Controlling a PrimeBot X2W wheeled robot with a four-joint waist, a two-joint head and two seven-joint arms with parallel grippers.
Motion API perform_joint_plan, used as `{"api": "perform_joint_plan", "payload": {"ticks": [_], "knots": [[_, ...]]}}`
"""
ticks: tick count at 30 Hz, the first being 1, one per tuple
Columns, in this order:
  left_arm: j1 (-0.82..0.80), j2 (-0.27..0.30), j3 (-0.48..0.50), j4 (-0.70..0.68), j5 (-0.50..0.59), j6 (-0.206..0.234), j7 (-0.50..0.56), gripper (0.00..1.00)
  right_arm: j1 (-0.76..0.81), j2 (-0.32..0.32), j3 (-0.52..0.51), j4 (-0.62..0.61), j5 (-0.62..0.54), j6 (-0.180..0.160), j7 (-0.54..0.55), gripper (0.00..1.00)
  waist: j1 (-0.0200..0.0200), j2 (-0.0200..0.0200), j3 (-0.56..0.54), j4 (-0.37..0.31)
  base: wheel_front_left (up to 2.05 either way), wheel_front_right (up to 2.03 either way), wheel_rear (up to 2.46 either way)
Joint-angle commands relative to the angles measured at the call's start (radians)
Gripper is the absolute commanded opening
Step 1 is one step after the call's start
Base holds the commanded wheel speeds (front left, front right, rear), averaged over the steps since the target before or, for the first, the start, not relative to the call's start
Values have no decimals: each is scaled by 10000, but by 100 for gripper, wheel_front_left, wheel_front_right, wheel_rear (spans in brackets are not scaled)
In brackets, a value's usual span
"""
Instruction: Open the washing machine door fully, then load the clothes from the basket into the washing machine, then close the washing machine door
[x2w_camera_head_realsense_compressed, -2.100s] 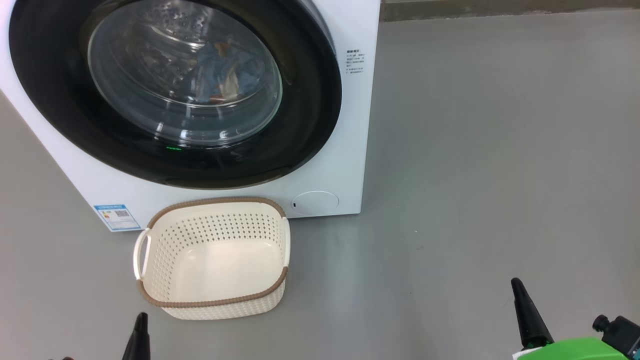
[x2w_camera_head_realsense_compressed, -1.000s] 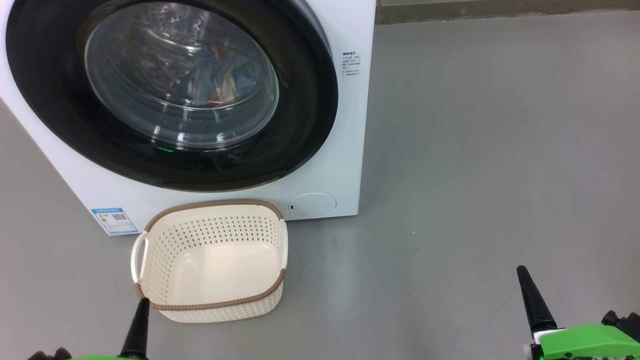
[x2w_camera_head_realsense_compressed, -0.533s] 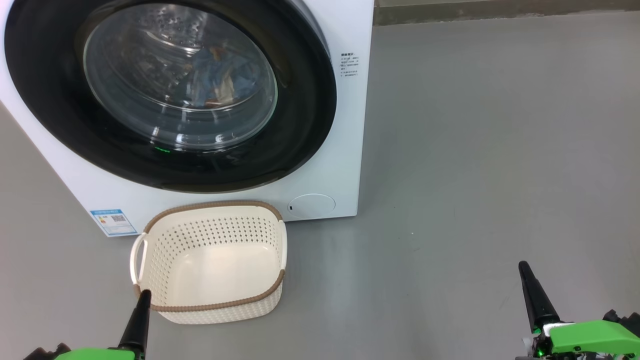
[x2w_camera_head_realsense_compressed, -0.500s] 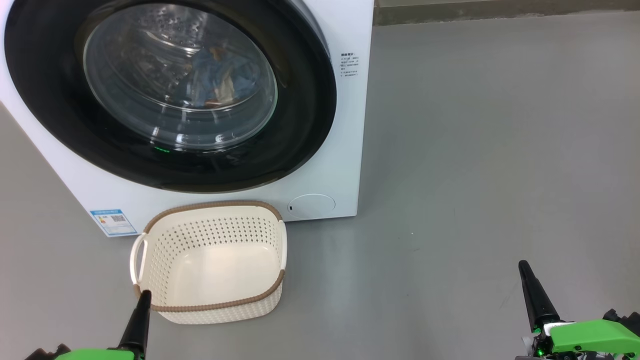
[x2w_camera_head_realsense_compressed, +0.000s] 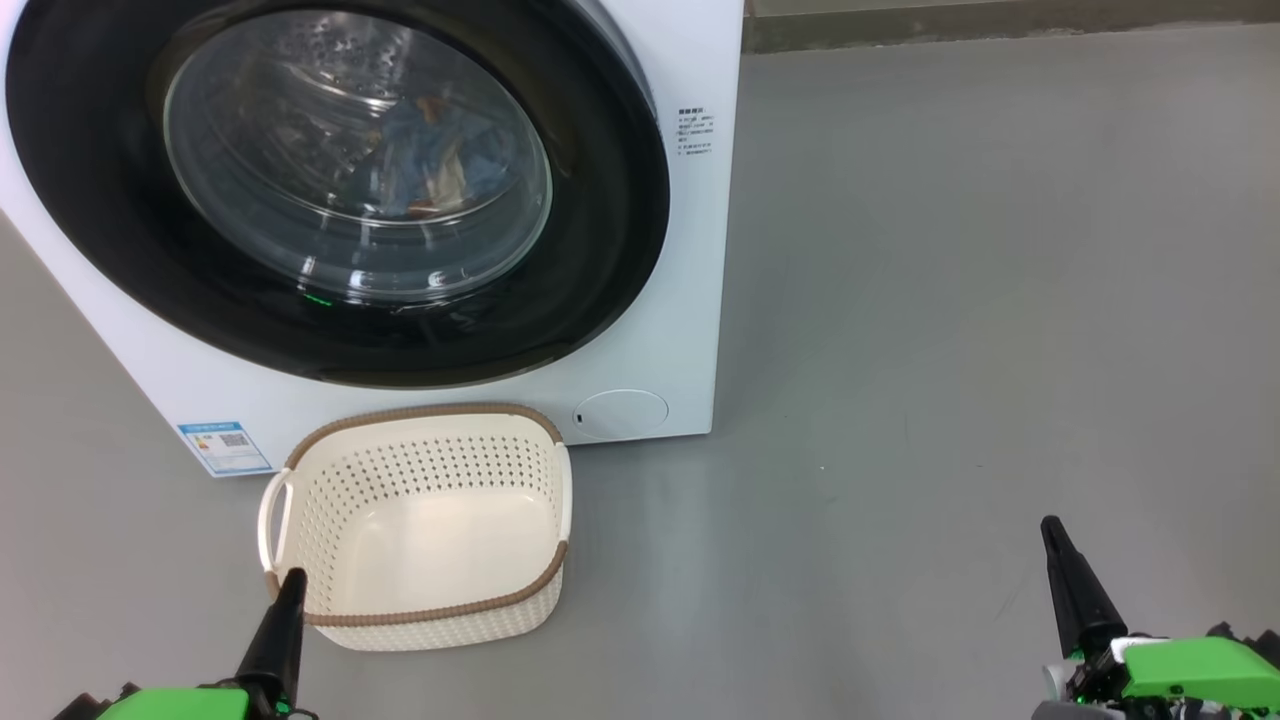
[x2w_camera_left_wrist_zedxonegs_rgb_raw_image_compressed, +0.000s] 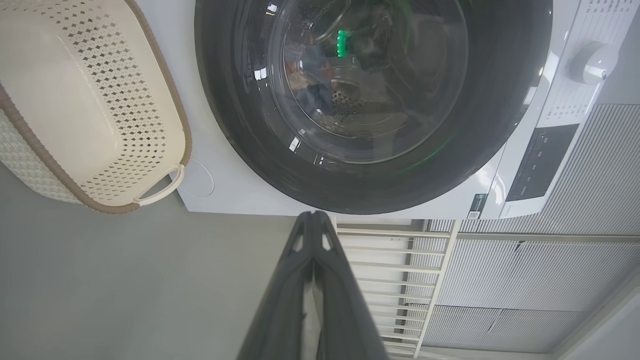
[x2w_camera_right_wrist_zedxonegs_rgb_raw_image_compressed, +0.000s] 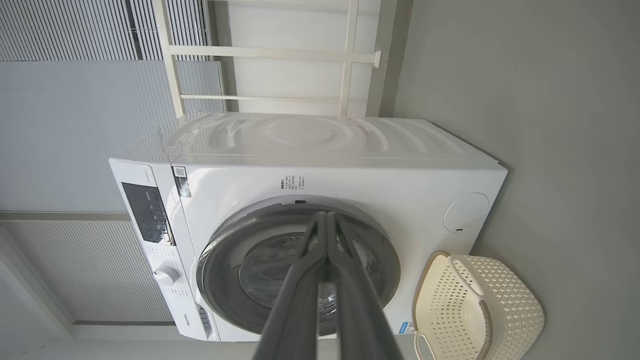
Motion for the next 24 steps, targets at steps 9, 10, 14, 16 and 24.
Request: {"api": "perform_joint_plan", "payload": {"ticks": [9,10,14,16,24], "knots": [[-527,208,388,-158,-230,-27,98,0,-534,-84,162,-231,257,-9,100,0,0,0,-2,-2,0,0,0],[-527,205,392,-158,-227,-27,101,0,-535,-81,159,-231,254,-9,103,0,0,0,-2,-2,0,0,0],[-528,195,406,-158,-215,-27,112,0,-536,-73,147,-230,244,-9,113,0,0,0,-2,-2,0,0,0],[-529,190,413,-157,-209,-27,118,0,-536,-68,141,-230,239,-9,117,0,0,0,-2,-2,0,0,0],[-531,169,443,-156,-184,-27,142,0,-539,-50,115,-228,217,-9,138,0,0,0,-2,-2,0,0,0]]}}
